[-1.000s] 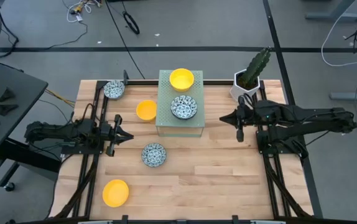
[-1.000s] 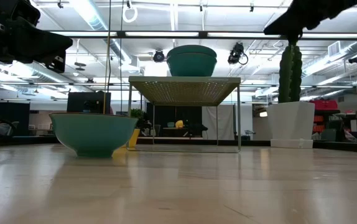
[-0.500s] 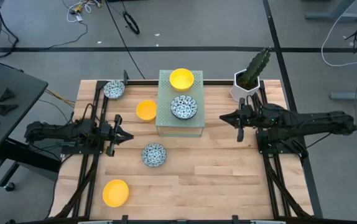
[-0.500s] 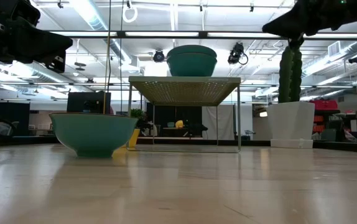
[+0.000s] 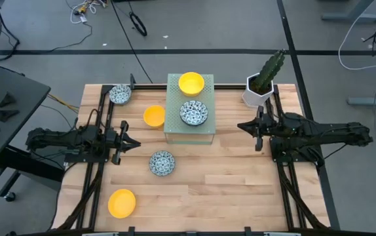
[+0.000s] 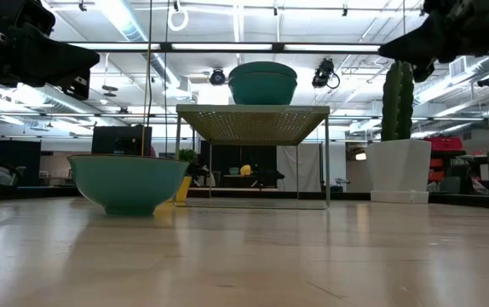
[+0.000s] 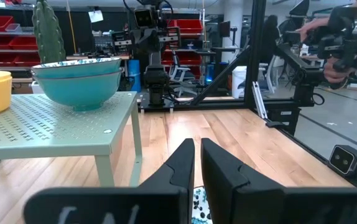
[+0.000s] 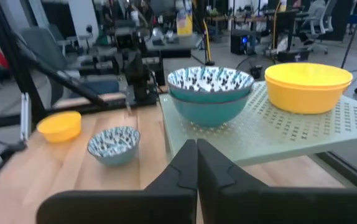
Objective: Pick & Place Mini bowls
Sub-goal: Stack the blue and white bowl on top of the other blue and white bowls on the shelf
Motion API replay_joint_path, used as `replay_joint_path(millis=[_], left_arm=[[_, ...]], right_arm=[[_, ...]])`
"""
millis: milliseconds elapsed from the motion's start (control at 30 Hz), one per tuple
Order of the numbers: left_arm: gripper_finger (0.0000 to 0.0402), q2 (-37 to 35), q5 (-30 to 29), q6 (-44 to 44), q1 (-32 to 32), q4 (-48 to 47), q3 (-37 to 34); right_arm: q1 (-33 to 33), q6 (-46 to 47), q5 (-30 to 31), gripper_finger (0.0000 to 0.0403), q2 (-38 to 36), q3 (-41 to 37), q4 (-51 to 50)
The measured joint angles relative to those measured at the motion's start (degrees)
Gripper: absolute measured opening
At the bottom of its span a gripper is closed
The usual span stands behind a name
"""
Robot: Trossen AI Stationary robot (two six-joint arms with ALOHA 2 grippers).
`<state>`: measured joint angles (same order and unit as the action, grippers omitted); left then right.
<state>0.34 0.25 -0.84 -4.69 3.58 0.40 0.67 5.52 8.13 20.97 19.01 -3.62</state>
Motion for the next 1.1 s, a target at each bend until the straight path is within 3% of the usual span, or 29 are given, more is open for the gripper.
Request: replay_joint_path(millis=[133, 467, 1100], left_arm=[[0.0034, 0.0, 0.0, 0.0, 0.0, 0.0, 0.0], [0.0034, 0.0, 0.0, 0.0, 0.0, 0.0, 0.0], [0.0034, 0.0, 0.0, 0.0, 0.0, 0.0, 0.0]], right_arm=[[0.0, 3.1, -0.3, 0.0000, -4.0, -2.0, 0.4], [0.0, 5.4, -9.1, 0.0000, -6.5, -5.9, 4.8], [0.0, 5.5, -8.7, 0.0000, -16.6, -9.1, 2.6]])
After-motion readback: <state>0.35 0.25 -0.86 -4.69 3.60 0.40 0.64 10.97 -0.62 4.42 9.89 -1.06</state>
